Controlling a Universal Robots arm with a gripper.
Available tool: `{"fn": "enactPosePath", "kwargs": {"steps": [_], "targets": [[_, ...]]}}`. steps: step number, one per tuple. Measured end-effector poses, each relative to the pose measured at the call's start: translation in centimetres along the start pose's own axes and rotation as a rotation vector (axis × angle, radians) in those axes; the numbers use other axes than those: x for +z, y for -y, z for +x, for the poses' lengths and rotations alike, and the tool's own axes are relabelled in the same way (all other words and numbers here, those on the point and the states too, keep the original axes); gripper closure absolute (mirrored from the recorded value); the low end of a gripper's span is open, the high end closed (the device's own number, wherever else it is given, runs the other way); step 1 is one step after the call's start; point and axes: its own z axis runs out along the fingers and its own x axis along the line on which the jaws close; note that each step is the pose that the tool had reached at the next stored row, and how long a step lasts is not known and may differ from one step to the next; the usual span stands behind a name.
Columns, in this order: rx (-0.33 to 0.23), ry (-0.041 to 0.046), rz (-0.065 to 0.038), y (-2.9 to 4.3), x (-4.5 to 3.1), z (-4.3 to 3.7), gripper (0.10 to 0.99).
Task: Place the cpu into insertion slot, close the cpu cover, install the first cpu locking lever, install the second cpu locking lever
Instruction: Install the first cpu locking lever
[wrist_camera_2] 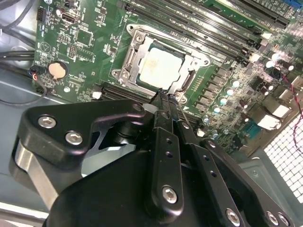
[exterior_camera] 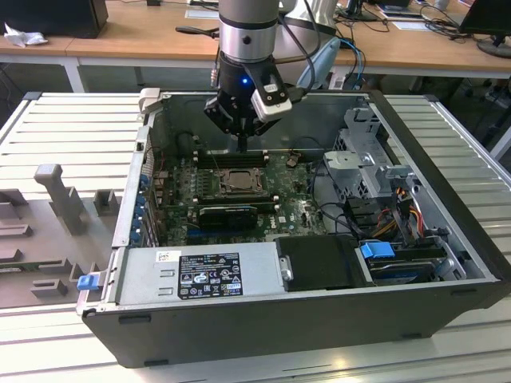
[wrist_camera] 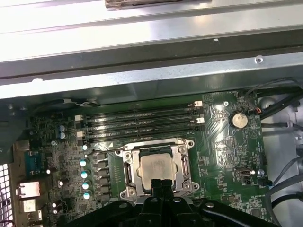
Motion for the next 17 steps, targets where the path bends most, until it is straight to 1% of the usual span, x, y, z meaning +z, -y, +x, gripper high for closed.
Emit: {"fn": "enactPosePath", "kwargs": {"steps": [17], "targets": [[-0.115,-0.0051,-0.001,0.00,0.00,0.00,0.980]]}}
